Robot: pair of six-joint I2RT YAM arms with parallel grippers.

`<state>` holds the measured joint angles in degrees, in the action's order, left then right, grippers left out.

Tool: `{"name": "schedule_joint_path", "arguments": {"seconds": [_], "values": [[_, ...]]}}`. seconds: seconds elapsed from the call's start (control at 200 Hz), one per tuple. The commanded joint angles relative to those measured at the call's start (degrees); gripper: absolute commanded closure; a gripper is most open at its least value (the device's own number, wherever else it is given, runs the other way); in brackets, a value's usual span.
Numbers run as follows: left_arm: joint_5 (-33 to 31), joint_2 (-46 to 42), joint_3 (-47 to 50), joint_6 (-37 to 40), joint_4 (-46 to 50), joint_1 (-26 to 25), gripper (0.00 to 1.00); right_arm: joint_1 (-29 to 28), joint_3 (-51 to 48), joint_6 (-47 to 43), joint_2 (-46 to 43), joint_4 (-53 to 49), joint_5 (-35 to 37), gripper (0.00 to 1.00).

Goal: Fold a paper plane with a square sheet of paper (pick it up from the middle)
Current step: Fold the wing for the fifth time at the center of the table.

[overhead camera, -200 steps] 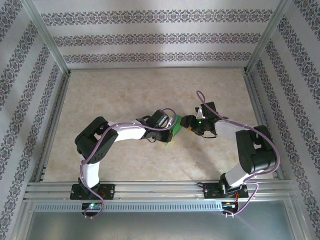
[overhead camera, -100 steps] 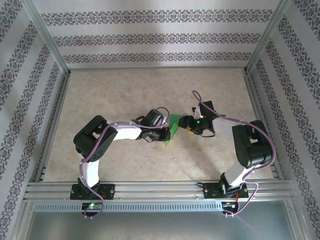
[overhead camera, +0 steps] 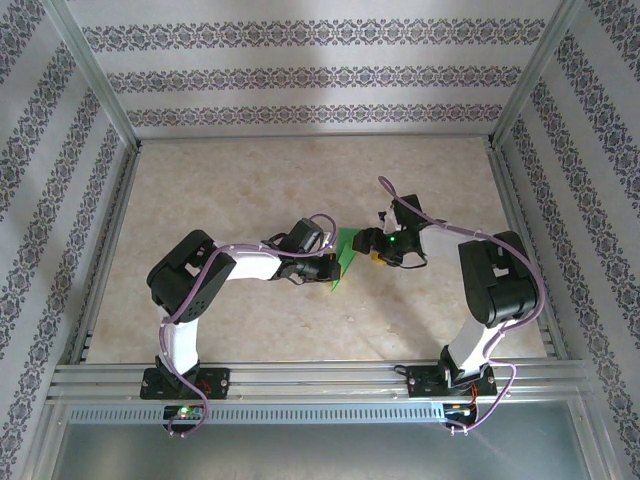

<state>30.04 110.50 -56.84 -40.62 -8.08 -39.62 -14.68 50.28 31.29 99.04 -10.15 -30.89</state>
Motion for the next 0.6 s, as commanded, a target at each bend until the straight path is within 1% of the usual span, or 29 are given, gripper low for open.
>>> {"name": "schedule_joint_path", "arguments": {"seconds": [0.0, 0.11, 0.36, 0.595], "values": [[0.73, 1.48, 0.99, -0.03, -0.94, 0.75, 0.92, -2.68, 1.18, -1.79, 4.43, 1.9, 2.39, 0.24], [0.96, 1.65, 1.03, 0.21, -0.98, 0.87, 0.9, -3.55, 2.62, -1.75, 5.85, -0.04, 4.82, 0.22], [1.09, 1.56, 1.38, 0.54, -1.06, 1.12, 0.85, -5.6, 5.71, -1.11, 9.03, -4.17, 10.2, 0.21], [1.42, 0.9, 1.69, 1.07, -1.37, 1.3, 0.81, -6.88, 7.24, -0.38, 11.48, -6.08, 12.34, 0.19]]}}
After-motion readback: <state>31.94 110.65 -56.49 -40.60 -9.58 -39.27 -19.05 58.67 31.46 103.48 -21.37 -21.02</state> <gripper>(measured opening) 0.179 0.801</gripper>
